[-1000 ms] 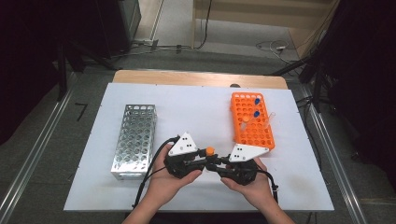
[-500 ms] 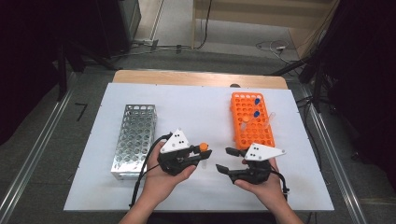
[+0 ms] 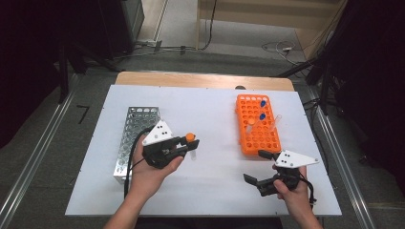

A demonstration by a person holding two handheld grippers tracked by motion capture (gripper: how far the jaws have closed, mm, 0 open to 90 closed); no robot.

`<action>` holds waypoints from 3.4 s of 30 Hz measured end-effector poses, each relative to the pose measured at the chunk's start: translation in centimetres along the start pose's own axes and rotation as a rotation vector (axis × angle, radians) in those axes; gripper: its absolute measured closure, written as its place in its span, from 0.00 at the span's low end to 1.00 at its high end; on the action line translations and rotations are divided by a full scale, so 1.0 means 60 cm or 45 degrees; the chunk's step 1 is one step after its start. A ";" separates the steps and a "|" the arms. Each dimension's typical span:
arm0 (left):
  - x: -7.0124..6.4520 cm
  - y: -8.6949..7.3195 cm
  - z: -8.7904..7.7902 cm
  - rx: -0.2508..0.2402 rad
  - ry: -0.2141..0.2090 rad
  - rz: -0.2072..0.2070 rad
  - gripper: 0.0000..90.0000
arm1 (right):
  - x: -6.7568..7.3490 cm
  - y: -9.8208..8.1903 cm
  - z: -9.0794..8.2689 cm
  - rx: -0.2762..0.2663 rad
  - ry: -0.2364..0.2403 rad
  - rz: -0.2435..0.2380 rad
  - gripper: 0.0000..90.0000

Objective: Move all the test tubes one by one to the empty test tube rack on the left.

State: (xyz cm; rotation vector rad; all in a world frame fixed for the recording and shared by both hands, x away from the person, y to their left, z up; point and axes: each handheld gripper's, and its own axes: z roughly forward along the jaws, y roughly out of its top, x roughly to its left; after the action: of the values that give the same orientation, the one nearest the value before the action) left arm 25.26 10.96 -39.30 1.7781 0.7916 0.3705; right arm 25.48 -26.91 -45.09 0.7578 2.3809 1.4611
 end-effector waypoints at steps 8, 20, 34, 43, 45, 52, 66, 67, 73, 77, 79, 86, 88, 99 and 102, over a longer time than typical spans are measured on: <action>0.036 0.018 -0.025 -0.022 0.067 -0.016 0.83 | -0.033 -0.015 -0.039 -0.079 -0.053 0.096 0.00; 0.097 0.045 -0.049 -0.059 0.195 -0.048 0.83 | -0.077 -0.040 -0.062 -0.087 -0.149 0.166 0.00; 0.161 0.064 -0.064 -0.100 0.371 -0.079 0.83 | -0.085 -0.051 -0.064 -0.093 -0.207 0.190 0.00; 0.197 0.072 -0.054 -0.127 0.449 -0.101 0.83 | -0.088 -0.052 -0.066 -0.106 -0.229 0.200 0.00; 0.205 0.071 -0.050 -0.131 0.456 -0.113 0.83 | -0.088 -0.052 -0.066 -0.105 -0.229 0.196 0.00; 0.229 0.060 -0.028 -0.091 0.502 -0.140 0.83 | -0.090 -0.054 -0.066 -0.099 -0.231 0.199 0.00; 0.260 0.029 0.007 -0.051 0.572 -0.166 0.83 | -0.091 -0.055 -0.064 -0.095 -0.225 0.202 0.00; 0.262 0.028 0.008 -0.050 0.573 -0.166 0.83 | -0.091 -0.055 -0.063 -0.093 -0.224 0.202 0.00; 0.265 0.023 0.022 -0.017 0.571 -0.163 0.83 | -0.092 -0.056 -0.063 -0.089 -0.226 0.205 0.00; 0.266 0.018 0.033 0.030 0.576 -0.161 0.83 | -0.093 -0.057 -0.063 -0.091 -0.227 0.203 0.00; 0.267 0.014 0.037 0.053 0.575 -0.160 0.83 | -0.093 -0.057 -0.063 -0.089 -0.227 0.203 0.00; 0.273 -0.004 0.043 0.085 0.553 -0.225 0.82 | -0.093 -0.057 -0.063 -0.088 -0.227 0.202 0.00; 0.274 -0.006 0.041 0.085 0.541 -0.249 0.81 | -0.093 -0.057 -0.063 -0.086 -0.228 0.202 0.00; 0.271 -0.007 0.026 0.094 0.549 -0.267 0.72 | -0.092 -0.057 -0.059 -0.078 -0.229 0.197 0.00; 0.268 -0.007 0.028 0.116 0.554 -0.221 0.82 | -0.091 -0.056 -0.059 -0.078 -0.228 0.195 0.00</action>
State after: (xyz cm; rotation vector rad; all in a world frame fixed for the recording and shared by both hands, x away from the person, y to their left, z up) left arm 37.84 20.64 -42.39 1.7180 1.2779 0.6245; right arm 27.39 -33.78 -46.74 1.0296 2.1768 1.4486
